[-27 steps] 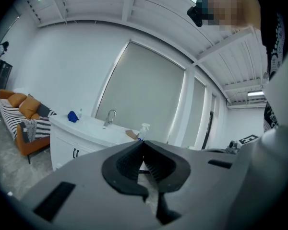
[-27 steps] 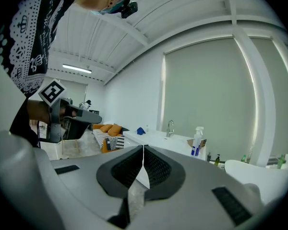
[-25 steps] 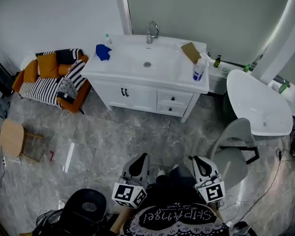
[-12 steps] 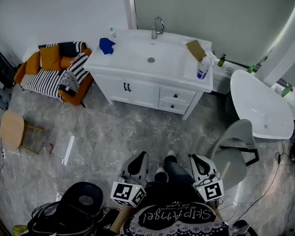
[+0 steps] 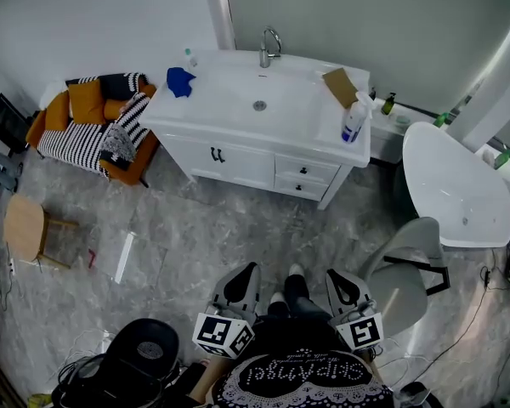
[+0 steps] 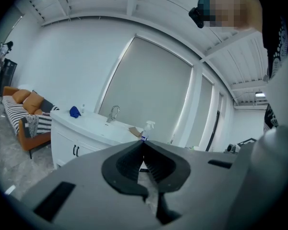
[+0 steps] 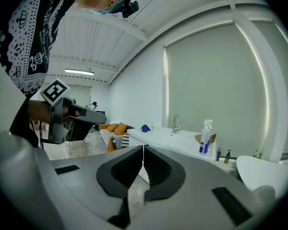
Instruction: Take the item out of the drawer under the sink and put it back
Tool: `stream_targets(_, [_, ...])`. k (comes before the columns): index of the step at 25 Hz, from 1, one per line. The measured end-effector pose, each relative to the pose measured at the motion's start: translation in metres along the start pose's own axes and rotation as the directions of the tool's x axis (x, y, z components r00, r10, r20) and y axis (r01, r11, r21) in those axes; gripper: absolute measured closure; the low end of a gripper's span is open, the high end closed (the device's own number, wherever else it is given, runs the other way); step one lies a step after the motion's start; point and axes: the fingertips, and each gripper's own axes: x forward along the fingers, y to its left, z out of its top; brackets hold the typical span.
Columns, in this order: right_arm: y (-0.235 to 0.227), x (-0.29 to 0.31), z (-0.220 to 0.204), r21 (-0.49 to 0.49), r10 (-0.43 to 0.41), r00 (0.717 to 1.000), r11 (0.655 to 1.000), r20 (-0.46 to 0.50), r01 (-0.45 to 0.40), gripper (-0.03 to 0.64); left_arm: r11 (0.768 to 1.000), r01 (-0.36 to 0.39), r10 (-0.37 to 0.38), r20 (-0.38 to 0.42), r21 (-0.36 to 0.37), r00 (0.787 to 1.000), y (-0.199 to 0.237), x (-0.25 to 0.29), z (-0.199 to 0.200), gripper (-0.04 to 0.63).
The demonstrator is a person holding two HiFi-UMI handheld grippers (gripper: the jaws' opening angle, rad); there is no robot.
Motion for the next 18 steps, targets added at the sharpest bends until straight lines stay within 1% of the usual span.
stream_targets(10, [-0.071, 0.042, 0.005, 0.011, -0.004, 1.0, 1.0, 0.015, 0.004, 0.596, 0.999, 0.024, -0.024, -0.01, 0.029, 1.0, -0.005, 0.082, 0.017, 0.591])
stream_targets(18, [-0.11, 0.064, 0.007, 0.009, 0.005, 1.0, 1.0, 0.025, -0.005, 0.595, 0.999, 0.023, -0.023, 0.005, 0.045, 1.0, -0.008, 0.126, 0.027, 0.591])
